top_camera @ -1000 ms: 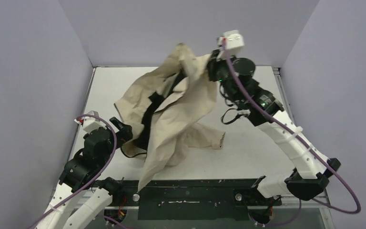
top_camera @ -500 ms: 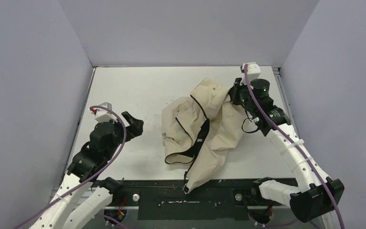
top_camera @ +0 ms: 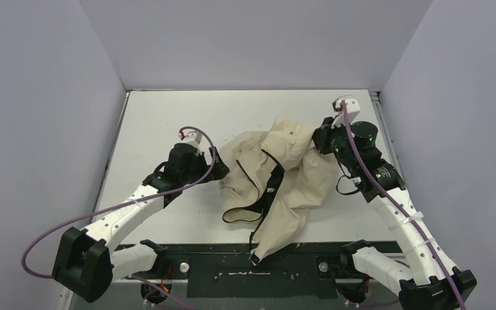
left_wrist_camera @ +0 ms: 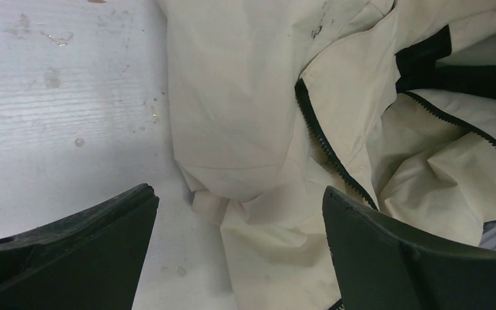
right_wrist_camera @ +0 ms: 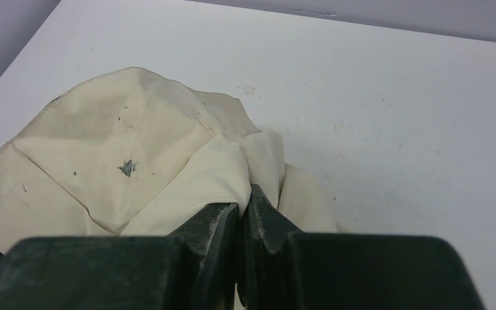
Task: Zip up the jacket
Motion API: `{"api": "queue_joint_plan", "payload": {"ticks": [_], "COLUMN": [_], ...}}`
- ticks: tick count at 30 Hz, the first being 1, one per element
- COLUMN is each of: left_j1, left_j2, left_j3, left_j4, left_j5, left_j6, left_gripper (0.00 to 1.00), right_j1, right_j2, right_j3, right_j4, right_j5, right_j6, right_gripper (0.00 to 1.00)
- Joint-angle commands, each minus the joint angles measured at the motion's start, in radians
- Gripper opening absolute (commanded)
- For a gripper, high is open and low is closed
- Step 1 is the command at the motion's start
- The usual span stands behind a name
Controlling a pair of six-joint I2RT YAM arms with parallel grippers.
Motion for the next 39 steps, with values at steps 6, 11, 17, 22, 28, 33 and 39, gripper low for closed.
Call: {"api": "queue_joint_plan", "payload": {"ticks": [6,11,17,22,28,33,39], "left_j1": [0.022,0.015,0.011,0.019,0.026,0.028,0.027], "left_j2": [0.252,0.322,0.352,0.301,0.201,0.21,0.272], "left_j3": [0.11,0.098,0.103,0.134,0.383,0.764,1.189], "left_j4": [0.237,0.338,0.299,0.24,0.041,-0.175,-0.317], "left_j5": [0.136,0.254,0.272,0.256,0.193,0.072,-0.042], "left_j6": [0.089,0.085,0.097,0.109,0.18,0.245,0.247], "left_gripper": [0.94,0.82,0.37,0.02,0.0,0.0,0.0], "right_j1": [-0.009,-0.009,-0.009,-0.009,-0.009,-0.009,-0.007], "right_j2": [-0.054,-0.05,-0.052,-0.051,0.002,0.069,0.147], "right_j3": [-0.016,-0.015,-0.017,0.0,0.153,0.391,0.654], "right_j4": [0.026,0.018,0.037,0.042,0.044,0.078,0.128], "right_j5": [-0.065,-0.069,-0.057,-0.056,-0.08,-0.068,-0.098], "right_j6": [0.033,0.036,0.056,0.063,0.056,0.039,0.034], "right_gripper": [0.0,0.0,0.0,0.0,0.0,0.0,0.0]}}
